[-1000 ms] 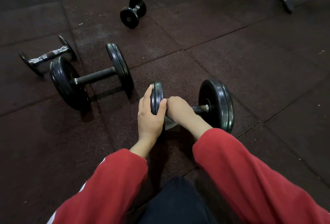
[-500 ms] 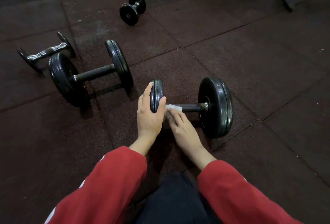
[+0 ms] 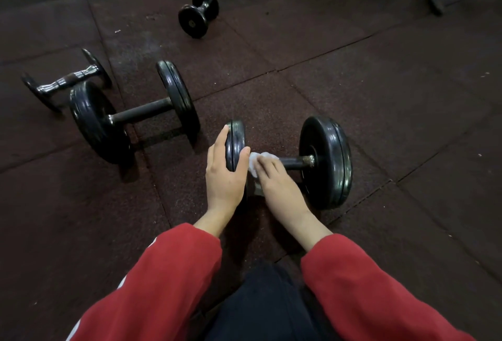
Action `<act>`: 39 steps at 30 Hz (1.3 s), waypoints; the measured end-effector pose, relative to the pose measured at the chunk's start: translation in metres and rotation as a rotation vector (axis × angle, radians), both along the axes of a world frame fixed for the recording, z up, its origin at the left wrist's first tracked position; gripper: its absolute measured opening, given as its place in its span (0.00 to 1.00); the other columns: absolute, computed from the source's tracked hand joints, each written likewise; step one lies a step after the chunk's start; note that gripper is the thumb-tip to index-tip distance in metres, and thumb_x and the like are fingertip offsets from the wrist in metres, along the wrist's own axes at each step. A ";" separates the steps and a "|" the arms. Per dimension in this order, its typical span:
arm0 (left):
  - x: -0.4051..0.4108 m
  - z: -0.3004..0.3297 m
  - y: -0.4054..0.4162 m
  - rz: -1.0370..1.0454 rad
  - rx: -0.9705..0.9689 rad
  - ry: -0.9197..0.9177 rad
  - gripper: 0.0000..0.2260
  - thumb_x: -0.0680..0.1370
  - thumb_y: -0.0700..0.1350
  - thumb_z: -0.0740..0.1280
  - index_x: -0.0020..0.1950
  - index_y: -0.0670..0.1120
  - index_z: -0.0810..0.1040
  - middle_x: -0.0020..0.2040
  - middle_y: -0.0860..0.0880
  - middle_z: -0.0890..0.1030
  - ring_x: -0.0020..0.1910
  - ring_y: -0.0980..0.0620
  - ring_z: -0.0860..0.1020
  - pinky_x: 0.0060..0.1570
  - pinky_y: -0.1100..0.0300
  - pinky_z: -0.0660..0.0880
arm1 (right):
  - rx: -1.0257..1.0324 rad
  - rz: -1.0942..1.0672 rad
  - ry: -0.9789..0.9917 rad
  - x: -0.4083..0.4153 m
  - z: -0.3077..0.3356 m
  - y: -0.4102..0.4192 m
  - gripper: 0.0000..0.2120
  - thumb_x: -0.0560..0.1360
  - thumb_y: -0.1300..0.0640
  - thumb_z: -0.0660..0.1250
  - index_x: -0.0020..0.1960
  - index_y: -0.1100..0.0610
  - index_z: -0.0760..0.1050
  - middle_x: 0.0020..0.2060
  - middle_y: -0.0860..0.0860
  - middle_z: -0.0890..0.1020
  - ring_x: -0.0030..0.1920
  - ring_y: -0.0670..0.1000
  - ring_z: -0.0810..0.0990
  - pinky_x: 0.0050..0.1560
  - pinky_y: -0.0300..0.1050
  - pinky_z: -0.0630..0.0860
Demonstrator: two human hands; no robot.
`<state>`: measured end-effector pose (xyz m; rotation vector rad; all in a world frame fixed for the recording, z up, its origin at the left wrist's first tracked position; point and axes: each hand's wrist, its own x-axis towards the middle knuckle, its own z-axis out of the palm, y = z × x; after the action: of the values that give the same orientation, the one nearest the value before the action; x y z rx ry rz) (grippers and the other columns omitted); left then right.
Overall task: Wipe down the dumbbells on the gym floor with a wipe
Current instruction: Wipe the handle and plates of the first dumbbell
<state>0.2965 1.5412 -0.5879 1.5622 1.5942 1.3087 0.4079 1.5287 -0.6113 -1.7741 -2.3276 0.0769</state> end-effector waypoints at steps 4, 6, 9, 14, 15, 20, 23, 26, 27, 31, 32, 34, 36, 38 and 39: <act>0.000 0.000 -0.001 -0.003 -0.016 0.000 0.27 0.74 0.53 0.61 0.72 0.49 0.64 0.60 0.58 0.66 0.55 0.75 0.61 0.50 0.88 0.53 | -0.046 -0.184 -0.007 0.013 0.009 0.004 0.15 0.75 0.65 0.61 0.62 0.65 0.71 0.58 0.58 0.74 0.63 0.58 0.71 0.61 0.46 0.71; -0.001 0.001 -0.002 -0.001 -0.020 -0.005 0.27 0.74 0.53 0.61 0.72 0.49 0.64 0.60 0.58 0.67 0.56 0.73 0.62 0.51 0.88 0.53 | -0.052 -0.236 -0.001 0.015 0.011 0.003 0.16 0.78 0.65 0.55 0.66 0.63 0.66 0.63 0.57 0.70 0.67 0.56 0.65 0.65 0.44 0.67; -0.001 0.002 -0.002 -0.006 -0.022 -0.002 0.27 0.74 0.54 0.61 0.72 0.50 0.64 0.60 0.58 0.67 0.56 0.73 0.62 0.50 0.88 0.54 | -0.050 -0.325 -0.008 0.015 0.009 -0.004 0.17 0.79 0.65 0.53 0.67 0.65 0.65 0.63 0.59 0.70 0.68 0.58 0.64 0.65 0.47 0.68; -0.001 0.001 -0.001 -0.002 -0.024 0.005 0.27 0.74 0.54 0.60 0.72 0.51 0.64 0.60 0.59 0.66 0.57 0.70 0.63 0.50 0.88 0.53 | -0.034 -0.428 -0.099 0.021 0.015 0.001 0.22 0.75 0.66 0.43 0.64 0.67 0.67 0.57 0.60 0.73 0.62 0.59 0.70 0.60 0.46 0.71; -0.001 0.001 -0.001 -0.001 -0.023 0.005 0.27 0.74 0.54 0.60 0.72 0.50 0.64 0.60 0.59 0.66 0.57 0.70 0.63 0.51 0.88 0.53 | -0.057 -0.446 -0.098 0.021 0.019 0.005 0.19 0.77 0.67 0.47 0.64 0.66 0.67 0.57 0.59 0.73 0.61 0.58 0.70 0.59 0.45 0.71; -0.001 0.001 0.000 -0.007 -0.019 0.001 0.27 0.74 0.54 0.60 0.72 0.50 0.64 0.60 0.58 0.67 0.59 0.67 0.64 0.51 0.87 0.54 | -0.138 -0.473 -0.140 0.020 0.030 0.012 0.15 0.79 0.67 0.54 0.62 0.67 0.70 0.58 0.59 0.73 0.62 0.59 0.69 0.56 0.46 0.72; -0.001 0.002 0.000 -0.005 -0.017 -0.006 0.27 0.73 0.54 0.61 0.72 0.49 0.65 0.60 0.58 0.67 0.58 0.67 0.64 0.51 0.87 0.54 | -0.132 -0.494 -0.341 0.019 0.033 0.003 0.17 0.70 0.65 0.56 0.53 0.61 0.80 0.44 0.52 0.80 0.49 0.51 0.79 0.42 0.37 0.77; -0.001 0.001 -0.001 -0.005 0.001 -0.007 0.29 0.72 0.59 0.60 0.72 0.49 0.65 0.60 0.58 0.67 0.57 0.71 0.63 0.52 0.87 0.54 | -0.090 -0.421 -0.313 0.024 0.032 0.001 0.21 0.73 0.66 0.49 0.57 0.60 0.77 0.49 0.53 0.79 0.54 0.53 0.77 0.49 0.39 0.75; -0.001 0.001 -0.001 -0.007 0.002 -0.008 0.30 0.72 0.59 0.59 0.72 0.49 0.65 0.60 0.58 0.67 0.57 0.72 0.63 0.52 0.87 0.53 | -0.105 -0.404 -0.254 0.025 0.030 0.004 0.20 0.76 0.68 0.48 0.59 0.62 0.74 0.54 0.56 0.77 0.58 0.56 0.73 0.54 0.42 0.73; -0.002 0.000 -0.001 -0.003 -0.017 -0.002 0.27 0.73 0.55 0.61 0.72 0.50 0.64 0.60 0.58 0.67 0.58 0.68 0.63 0.52 0.87 0.53 | -0.145 -0.401 -0.182 0.022 0.041 0.024 0.16 0.80 0.65 0.51 0.63 0.64 0.72 0.59 0.60 0.74 0.63 0.60 0.68 0.59 0.47 0.70; -0.002 -0.001 0.000 -0.005 -0.017 -0.002 0.27 0.73 0.54 0.61 0.72 0.50 0.64 0.60 0.58 0.66 0.58 0.68 0.63 0.52 0.87 0.53 | -0.169 -0.401 -0.187 0.021 0.041 0.026 0.16 0.80 0.65 0.51 0.63 0.63 0.72 0.60 0.60 0.73 0.63 0.59 0.67 0.60 0.47 0.70; -0.002 0.000 0.000 -0.010 -0.016 -0.006 0.27 0.73 0.54 0.61 0.72 0.50 0.64 0.61 0.58 0.66 0.58 0.68 0.63 0.52 0.87 0.53 | -0.187 -0.396 -0.213 0.019 0.038 0.024 0.17 0.80 0.66 0.51 0.64 0.64 0.71 0.60 0.60 0.73 0.63 0.59 0.67 0.60 0.47 0.70; -0.001 0.000 0.000 -0.011 -0.011 -0.006 0.27 0.73 0.54 0.61 0.72 0.50 0.64 0.60 0.58 0.67 0.58 0.67 0.64 0.51 0.87 0.53 | -0.121 -0.407 -0.263 0.019 0.031 0.015 0.20 0.77 0.68 0.47 0.62 0.64 0.72 0.57 0.57 0.74 0.60 0.58 0.71 0.56 0.45 0.73; -0.001 0.000 0.000 -0.009 -0.005 -0.003 0.27 0.73 0.54 0.61 0.72 0.49 0.64 0.60 0.58 0.67 0.59 0.66 0.64 0.51 0.88 0.53 | -0.011 -0.415 -0.268 0.021 0.024 0.006 0.24 0.72 0.67 0.44 0.58 0.60 0.75 0.51 0.53 0.77 0.54 0.55 0.75 0.51 0.42 0.75; -0.001 0.000 0.000 -0.006 -0.003 -0.005 0.27 0.74 0.54 0.61 0.72 0.49 0.65 0.60 0.58 0.67 0.59 0.66 0.64 0.51 0.88 0.53 | -0.005 -0.382 -0.269 0.021 0.022 0.003 0.24 0.71 0.66 0.44 0.57 0.60 0.74 0.50 0.53 0.77 0.52 0.54 0.76 0.50 0.42 0.74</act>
<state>0.2958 1.5407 -0.5876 1.5598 1.5868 1.3048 0.4290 1.5317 -0.5890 -2.3201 -2.0996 -0.2302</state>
